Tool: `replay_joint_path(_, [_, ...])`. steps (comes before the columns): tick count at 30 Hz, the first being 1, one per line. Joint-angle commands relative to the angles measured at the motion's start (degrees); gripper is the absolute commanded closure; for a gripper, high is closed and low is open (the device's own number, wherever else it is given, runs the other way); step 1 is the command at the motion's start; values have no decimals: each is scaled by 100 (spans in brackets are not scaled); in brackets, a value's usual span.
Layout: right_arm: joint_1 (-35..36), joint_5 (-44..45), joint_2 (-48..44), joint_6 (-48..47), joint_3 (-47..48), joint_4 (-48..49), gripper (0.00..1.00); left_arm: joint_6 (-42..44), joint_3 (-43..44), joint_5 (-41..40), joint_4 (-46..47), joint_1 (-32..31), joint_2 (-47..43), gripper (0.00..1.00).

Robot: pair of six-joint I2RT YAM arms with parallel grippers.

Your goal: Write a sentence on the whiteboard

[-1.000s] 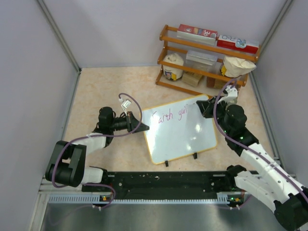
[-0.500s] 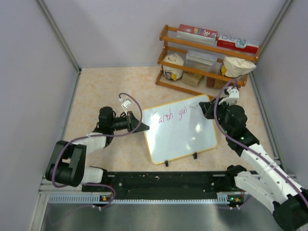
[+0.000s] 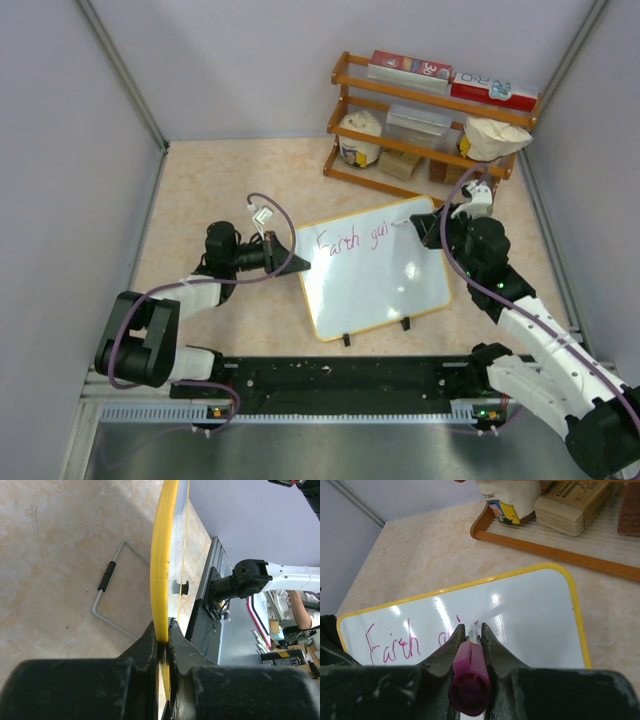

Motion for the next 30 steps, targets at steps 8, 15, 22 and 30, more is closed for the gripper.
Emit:
replay_joint_path(8, [-73,-291,-26,-5,-136,6,100,490,78,-57,44,-102,90,100])
replay_joint_path(15, [-72,-220,-193,13,-277,-109,100,490,78,-57,44,-102,99,100])
replay_joint_path(22, [-73,7,-220,-5,-269,-170,100,490,78,-57,53,-102,90,100])
replay_joint_path(30, [-81,201,-237,-31,-163,-161,100,490,78,-48,53,-111,82,100])
